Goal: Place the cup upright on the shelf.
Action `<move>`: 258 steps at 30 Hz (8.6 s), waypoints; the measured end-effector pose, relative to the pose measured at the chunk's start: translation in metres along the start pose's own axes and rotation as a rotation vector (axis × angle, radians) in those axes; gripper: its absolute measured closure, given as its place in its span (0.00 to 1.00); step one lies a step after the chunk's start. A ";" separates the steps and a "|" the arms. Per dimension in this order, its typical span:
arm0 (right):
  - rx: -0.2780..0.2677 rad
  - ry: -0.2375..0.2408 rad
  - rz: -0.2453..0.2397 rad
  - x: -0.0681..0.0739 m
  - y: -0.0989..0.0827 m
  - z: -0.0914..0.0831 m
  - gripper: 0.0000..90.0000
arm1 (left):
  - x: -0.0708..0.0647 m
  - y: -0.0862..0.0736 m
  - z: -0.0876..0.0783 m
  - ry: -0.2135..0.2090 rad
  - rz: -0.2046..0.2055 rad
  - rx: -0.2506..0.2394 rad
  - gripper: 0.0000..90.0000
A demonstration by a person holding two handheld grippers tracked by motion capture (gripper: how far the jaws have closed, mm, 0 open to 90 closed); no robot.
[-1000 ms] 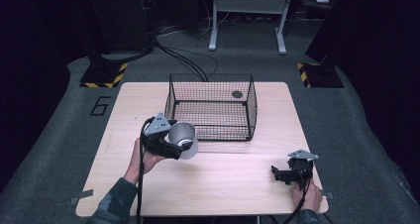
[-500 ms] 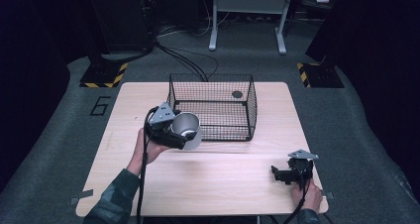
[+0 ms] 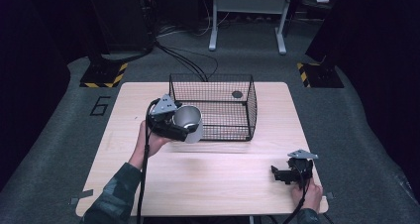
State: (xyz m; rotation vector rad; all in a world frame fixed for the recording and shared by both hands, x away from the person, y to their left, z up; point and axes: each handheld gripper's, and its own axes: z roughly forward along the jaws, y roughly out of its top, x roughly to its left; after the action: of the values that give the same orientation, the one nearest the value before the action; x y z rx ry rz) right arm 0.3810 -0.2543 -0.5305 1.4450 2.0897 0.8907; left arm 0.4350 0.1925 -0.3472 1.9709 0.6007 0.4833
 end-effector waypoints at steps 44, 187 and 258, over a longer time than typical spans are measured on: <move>0.004 0.006 -0.008 0.000 0.001 0.000 0.00 | 0.039 0.039 0.051 0.056 -0.007 0.015 0.07; 0.000 0.009 -0.004 0.001 0.001 0.001 0.00 | 0.059 0.024 0.132 0.018 -0.050 0.279 0.00; 0.000 0.011 -0.005 0.001 0.001 0.001 0.00 | 0.022 -0.243 -0.100 0.430 -0.356 0.313 0.00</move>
State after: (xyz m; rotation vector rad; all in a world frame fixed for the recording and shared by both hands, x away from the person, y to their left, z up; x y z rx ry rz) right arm 0.3824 -0.2531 -0.5302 1.4376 2.1000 0.8982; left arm 0.3455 0.3715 -0.5189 1.9962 1.3408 0.6209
